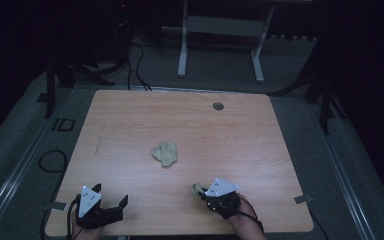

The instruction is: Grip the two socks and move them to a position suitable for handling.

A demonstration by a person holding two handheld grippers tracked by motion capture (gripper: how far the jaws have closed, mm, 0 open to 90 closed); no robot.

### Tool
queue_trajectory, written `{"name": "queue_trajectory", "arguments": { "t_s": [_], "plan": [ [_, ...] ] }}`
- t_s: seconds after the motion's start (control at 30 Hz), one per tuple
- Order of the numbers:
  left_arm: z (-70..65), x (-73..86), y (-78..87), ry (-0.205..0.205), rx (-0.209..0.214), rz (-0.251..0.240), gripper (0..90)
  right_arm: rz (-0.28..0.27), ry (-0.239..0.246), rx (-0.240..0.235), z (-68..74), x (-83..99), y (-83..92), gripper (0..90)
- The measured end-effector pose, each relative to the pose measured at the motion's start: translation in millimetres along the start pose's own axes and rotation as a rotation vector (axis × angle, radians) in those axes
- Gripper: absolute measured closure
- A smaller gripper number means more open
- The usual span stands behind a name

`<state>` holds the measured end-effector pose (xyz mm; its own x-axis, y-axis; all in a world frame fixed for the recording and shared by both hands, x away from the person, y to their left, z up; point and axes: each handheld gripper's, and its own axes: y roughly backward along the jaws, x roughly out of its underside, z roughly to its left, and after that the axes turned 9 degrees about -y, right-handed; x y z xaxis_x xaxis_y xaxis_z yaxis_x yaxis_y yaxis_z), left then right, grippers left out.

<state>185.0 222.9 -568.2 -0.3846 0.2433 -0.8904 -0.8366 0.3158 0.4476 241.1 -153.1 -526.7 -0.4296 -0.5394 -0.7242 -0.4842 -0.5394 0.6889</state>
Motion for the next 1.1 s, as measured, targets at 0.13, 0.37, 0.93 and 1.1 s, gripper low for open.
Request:
{"name": "queue_trajectory", "arguments": {
  "t_s": [0.13,0.37,0.93,1.1],
  "plan": [
    [-0.8,-0.6,-0.8,0.002,0.002,-0.001,0.7,0.020,-0.002,0.000,-2.0,8.7,-12.3,80.8],
    [-3.9,-2.0,-1.6,-0.007,0.012,0.003,0.6,0.052,-0.028,-0.010,-6.6,20.4,-26.8,76.8],
    [-32.4,-25.5,-4.7,0.015,0.156,0.003,1.2,-0.053,-0.054,-0.023,-27.4,-6.4,29.4,51.3],
    [-57.8,-50.0,-16.9,-0.016,0.315,0.027,10.3,-0.041,-0.073,-0.018,-43.2,-5.5,30.6,61.4]
  ]
}}
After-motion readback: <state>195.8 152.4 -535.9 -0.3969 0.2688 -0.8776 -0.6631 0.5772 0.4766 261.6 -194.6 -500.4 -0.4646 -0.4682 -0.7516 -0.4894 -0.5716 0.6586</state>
